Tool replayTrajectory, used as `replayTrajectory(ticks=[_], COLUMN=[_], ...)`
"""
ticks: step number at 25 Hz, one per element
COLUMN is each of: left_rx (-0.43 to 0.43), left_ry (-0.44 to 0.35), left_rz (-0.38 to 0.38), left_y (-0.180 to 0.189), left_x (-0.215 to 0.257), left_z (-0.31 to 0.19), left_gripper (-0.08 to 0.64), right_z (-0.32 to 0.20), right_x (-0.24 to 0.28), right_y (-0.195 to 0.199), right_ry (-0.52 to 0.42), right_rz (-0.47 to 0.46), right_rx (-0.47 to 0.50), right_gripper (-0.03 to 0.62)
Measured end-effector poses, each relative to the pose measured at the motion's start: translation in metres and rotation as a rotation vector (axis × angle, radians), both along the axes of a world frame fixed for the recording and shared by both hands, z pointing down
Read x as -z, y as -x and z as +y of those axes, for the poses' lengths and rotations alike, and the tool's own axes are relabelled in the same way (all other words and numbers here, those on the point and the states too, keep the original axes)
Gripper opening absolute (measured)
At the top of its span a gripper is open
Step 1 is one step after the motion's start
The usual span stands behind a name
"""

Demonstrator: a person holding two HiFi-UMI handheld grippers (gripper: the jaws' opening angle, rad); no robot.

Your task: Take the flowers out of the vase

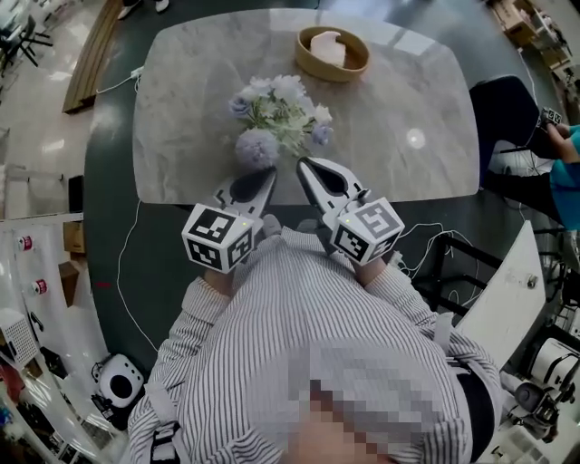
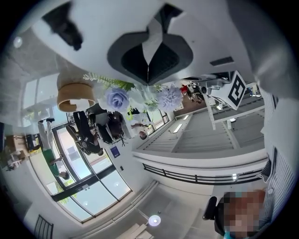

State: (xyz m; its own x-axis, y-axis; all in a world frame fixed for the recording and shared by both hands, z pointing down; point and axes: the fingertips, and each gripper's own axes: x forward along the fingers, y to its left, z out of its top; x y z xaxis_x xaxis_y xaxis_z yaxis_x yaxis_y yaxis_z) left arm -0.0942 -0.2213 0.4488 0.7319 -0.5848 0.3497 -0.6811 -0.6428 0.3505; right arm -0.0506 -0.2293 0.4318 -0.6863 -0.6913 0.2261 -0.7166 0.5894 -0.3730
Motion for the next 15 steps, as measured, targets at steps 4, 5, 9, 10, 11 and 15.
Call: replayTrajectory(ticks=[4, 5, 9, 10, 11, 15], left_rx=[0.006, 0.008, 0.023, 0.033, 0.045, 0.079], left_ry=[0.016, 0.016, 0.020, 0.020, 0.018, 0.031], left_rz=[0.008, 0.006, 0.000, 0.001, 0.001, 0.001], left_y=[0.002, 0.002, -0.004, -0.005, -0.005, -0.005], left_x=[-0.004, -0.005, -0.006, -0.007, -0.007, -0.008], left_z=[-0.004, -0.004, -0.005, -0.007, -0.008, -0.013], left_gripper=[0.011, 0.011, 0.011, 0.011, 0.011, 0.011], right_z=[-0.004, -0.004, -0.003, -0.004, -0.005, -0.010], right_x=[-0.011, -0.011, -0.014, -0.015, -0.016, -0.011], right_y=[-0.001, 0.000, 0.003, 0.003, 0.004, 0.003], right_ry=[0.044, 0.049, 0.053, 0.055, 0.058, 0.064], right_rz=[-0.002, -0.003, 0.012, 0.013, 0.012, 0.021], right_rx=[0.021, 0.032, 0.089, 0.107, 0.124, 0.162], right_gripper=[0.015, 0.015, 0.015, 0.015, 0.015, 0.015])
